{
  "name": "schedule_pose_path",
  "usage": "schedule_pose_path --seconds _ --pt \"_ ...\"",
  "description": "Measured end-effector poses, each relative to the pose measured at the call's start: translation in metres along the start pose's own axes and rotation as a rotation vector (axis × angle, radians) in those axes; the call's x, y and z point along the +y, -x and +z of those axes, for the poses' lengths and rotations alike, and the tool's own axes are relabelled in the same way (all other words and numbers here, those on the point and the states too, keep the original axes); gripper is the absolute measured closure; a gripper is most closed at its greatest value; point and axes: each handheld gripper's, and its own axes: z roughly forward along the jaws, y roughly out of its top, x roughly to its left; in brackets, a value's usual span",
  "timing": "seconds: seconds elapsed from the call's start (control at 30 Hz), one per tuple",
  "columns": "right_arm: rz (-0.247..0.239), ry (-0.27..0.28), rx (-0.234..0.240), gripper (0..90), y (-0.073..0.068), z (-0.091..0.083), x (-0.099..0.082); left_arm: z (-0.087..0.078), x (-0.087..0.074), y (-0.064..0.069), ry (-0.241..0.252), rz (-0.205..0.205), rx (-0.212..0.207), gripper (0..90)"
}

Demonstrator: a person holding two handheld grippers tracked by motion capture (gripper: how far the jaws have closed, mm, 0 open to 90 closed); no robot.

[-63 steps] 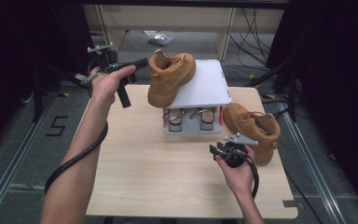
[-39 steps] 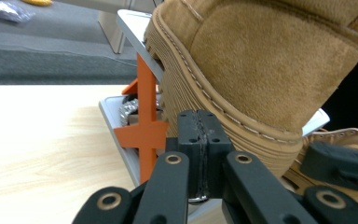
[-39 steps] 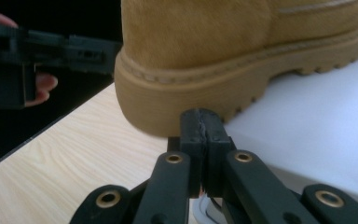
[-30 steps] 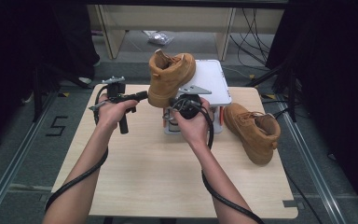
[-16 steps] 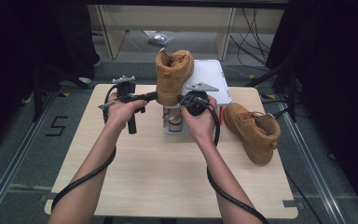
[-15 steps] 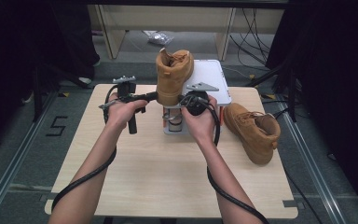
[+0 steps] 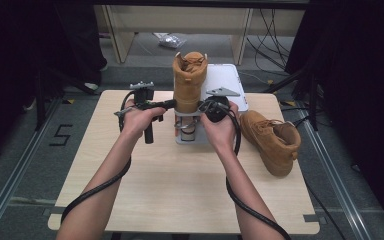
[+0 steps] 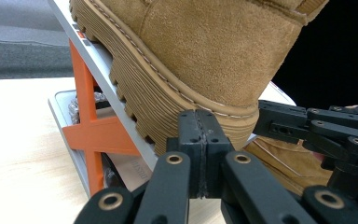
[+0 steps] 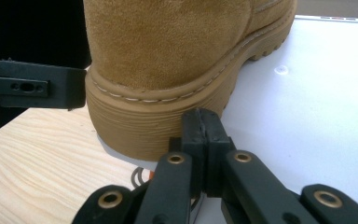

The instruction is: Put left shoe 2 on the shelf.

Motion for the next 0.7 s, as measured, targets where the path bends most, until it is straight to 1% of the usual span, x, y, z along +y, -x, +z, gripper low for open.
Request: schedule_pose_path --seconds 0.03,0.07,0.1,0.17,0.27,0.3,0.33,0.37,0.43,0.47,0.5,0.6,0.63,0.67,0.7 --pt "-0.002 -0.003 -0.005 90.0 -0.0006 0.0 0.0003 -0.0001 0.0001 0.0016 -0.004 0.012 0.012 89.4" --pt "-0.012 -0.006 -0.014 90.0 -0.0011 0.0 0.001 0.0005 0.0001 0.0025 0.0 0.017 0.014 89.4" --pt "-0.015 -0.004 -0.013 90.0 -0.0013 0.0003 0.0013 0.0013 0.0005 0.0036 -0.004 0.023 0.019 89.5" --pt "-0.024 -0.007 -0.025 90.0 0.0018 -0.0003 0.0015 0.0027 0.0005 0.0053 -0.01 0.017 0.013 89.4" --pt "-0.012 -0.007 -0.017 90.0 0.0025 -0.0006 0.0009 0.0033 0.0002 0.0053 -0.008 0.026 0.009 89.5" --pt "-0.024 -0.005 -0.013 90.0 0.0039 -0.0005 0.0012 0.0032 0.0 0.0051 -0.007 0.026 0.009 89.5" --pt "-0.022 -0.015 -0.021 90.0 0.0023 -0.0008 0.0017 0.0025 0.0 0.0054 -0.011 0.022 0.016 89.4" --pt "-0.031 -0.009 -0.021 90.0 0.002 -0.0001 0.002 0.0028 -0.0003 0.0052 -0.008 0.021 0.011 89.4" --pt "-0.031 -0.012 -0.021 90.0 0.0022 0.0 0.0021 0.0034 -0.0009 0.0048 -0.001 0.017 0.003 89.4" --pt "-0.062 -0.009 -0.025 90.0 0.004 0.0 0.0023 0.0036 -0.0009 0.005 -0.002 0.022 0.003 89.4" --pt "-0.027 -0.016 -0.02 90.0 0.0027 -0.0006 0.002 0.0035 -0.0008 0.0051 -0.002 0.025 0.005 89.4" --pt "-0.026 -0.019 -0.02 90.0 0.0025 -0.0008 0.0026 0.0032 -0.0014 0.0035 0.004 0.016 -0.004 89.2" --pt "-0.021 -0.023 -0.023 88.4 0.0015 -0.0018 0.0037 0.003 -0.002 0.0025 0.006 0.023 -0.003 85.6" --pt "-0.034 -0.024 -0.026 87.8 0.0021 -0.0029 0.0045 0.0024 -0.0025 0.0022 0.008 0.034 0.006 83.5" --pt "-0.034 -0.024 -0.026 87.8 0.0021 -0.0029 0.0045 0.0 -0.0033 0.002 0.012 0.048 0.015 83.5"
